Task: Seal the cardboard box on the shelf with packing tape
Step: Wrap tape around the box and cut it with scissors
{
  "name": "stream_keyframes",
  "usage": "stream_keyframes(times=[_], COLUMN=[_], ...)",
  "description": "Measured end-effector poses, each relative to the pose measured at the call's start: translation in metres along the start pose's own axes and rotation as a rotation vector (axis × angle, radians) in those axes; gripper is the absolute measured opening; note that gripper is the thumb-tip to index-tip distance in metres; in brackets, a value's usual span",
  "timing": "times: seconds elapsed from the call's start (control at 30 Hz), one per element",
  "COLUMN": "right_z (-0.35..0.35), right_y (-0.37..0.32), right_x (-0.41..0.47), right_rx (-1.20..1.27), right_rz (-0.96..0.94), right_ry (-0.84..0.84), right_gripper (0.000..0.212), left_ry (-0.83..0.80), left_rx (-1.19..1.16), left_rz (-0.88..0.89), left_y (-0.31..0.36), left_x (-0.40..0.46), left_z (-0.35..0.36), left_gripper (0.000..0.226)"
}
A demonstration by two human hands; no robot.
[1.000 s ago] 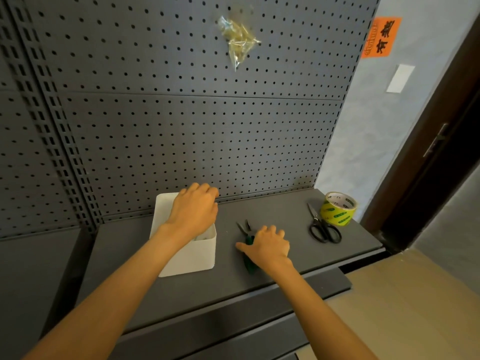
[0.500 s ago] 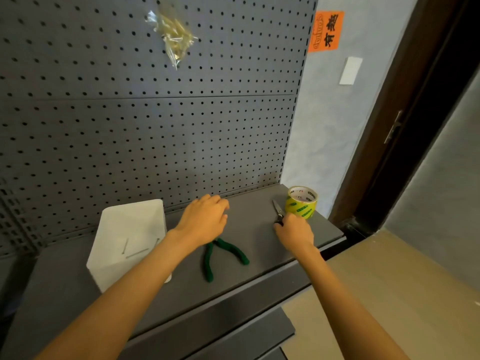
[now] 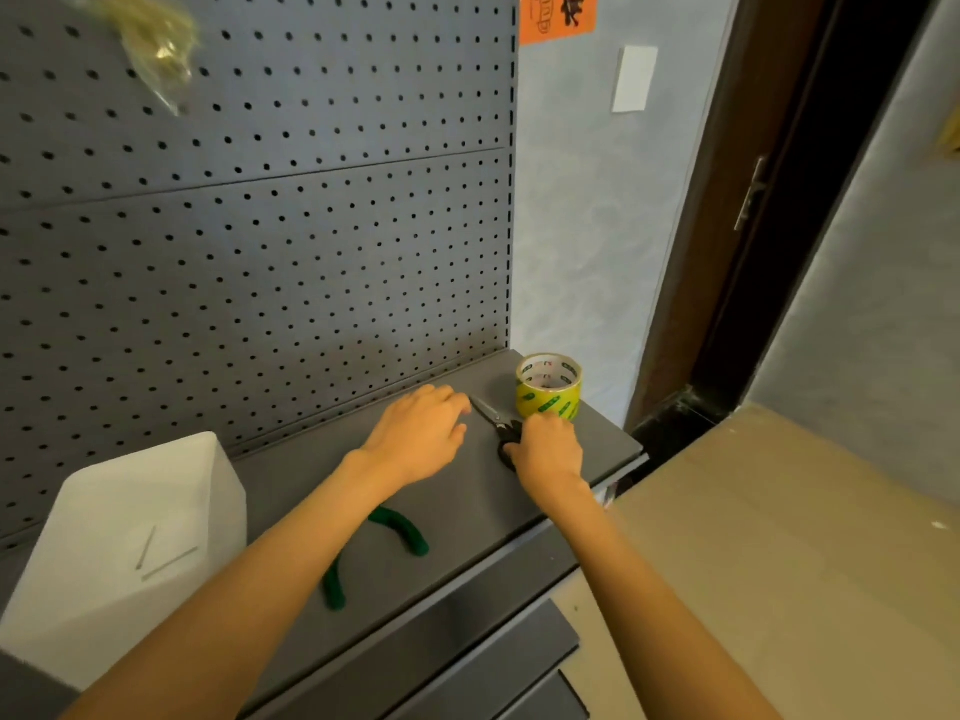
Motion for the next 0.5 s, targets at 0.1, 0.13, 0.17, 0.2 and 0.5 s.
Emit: stream_keyframes(times=[0.1, 0.13, 0.17, 0.2, 0.5], right_z=[-0.001, -0.002, -0.002, -0.002, -0.016], right_y=[0.011, 0.014, 0.017, 0.02, 0.049], right_x=[0.002, 0.003, 0.004, 0.004, 0.009], right_rx=[0.017, 0.021, 0.025, 0.028, 0.062], right_rz=[-0.027, -0.04, -0.054, -0.068, -0.155], right_ry=[0.0, 0.0, -0.005, -0.012, 0.024], right_gripper=[0.034, 0.034, 0.034, 0.036, 0.032], left_ry=[-0.006, -0.006, -0.005, -0.002, -0.045], left_rx=[-0.015, -0.025, -0.033, -0.041, -0.107], left_rz=[0.008, 0.013, 0.02, 0.03, 0.155], left_y=[0.001, 0.002, 0.005, 0.008, 0.044], left_x=[0.017, 0.023, 0.03, 0.037, 0.098], left_z=[0.009, 0.011, 0.013, 0.015, 0.033], left_gripper=[0.032, 0.032, 0.033, 0.034, 0.043])
Point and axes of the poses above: each hand's wrist, its own x-axis towards the middle knuckle, its own z-axis out of the palm, y = z × x, the point moved 8 cm from there along x, towards the middle knuckle
